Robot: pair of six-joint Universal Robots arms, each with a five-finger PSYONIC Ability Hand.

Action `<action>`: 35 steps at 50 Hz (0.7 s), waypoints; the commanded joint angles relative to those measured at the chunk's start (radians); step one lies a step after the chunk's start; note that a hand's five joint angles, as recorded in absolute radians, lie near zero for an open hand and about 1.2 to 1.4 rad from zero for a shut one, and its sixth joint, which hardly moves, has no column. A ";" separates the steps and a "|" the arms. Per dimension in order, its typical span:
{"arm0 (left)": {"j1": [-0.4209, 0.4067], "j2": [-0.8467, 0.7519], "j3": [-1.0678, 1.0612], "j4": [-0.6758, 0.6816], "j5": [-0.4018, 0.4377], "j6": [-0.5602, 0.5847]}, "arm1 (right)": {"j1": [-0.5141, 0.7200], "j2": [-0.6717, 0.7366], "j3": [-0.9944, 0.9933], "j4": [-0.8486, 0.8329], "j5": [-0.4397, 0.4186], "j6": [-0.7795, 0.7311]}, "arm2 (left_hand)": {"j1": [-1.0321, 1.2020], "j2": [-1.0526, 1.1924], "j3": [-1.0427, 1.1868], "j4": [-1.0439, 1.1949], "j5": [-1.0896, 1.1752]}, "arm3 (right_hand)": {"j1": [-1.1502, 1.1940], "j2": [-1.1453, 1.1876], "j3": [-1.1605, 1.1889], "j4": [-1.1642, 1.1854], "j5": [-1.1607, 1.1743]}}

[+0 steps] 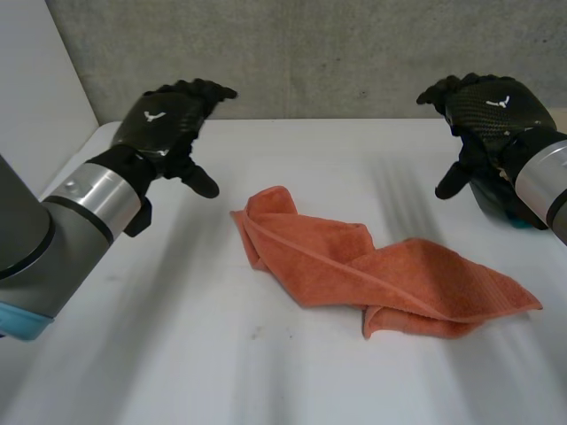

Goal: Fold the laundry.

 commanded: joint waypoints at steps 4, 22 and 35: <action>0.002 -0.284 0.168 -0.021 0.210 0.376 | -0.012 0.000 0.044 0.211 -0.005 -0.212 | 0.241 0.243 0.237 0.247 0.226 | -0.025 -0.048 -0.039 -0.059 -0.070; 0.016 -0.737 0.502 -0.125 0.202 0.675 | -0.162 -0.001 0.313 0.090 -0.064 -0.240 | 0.426 0.428 0.423 0.432 0.411 | -0.005 -0.028 -0.019 -0.038 -0.050; -0.018 -0.774 0.568 -0.122 0.172 0.680 | -0.198 0.008 0.362 0.052 -0.065 -0.231 | 1.187 1.188 1.183 1.192 1.172 | 0.057 0.034 0.043 0.024 0.012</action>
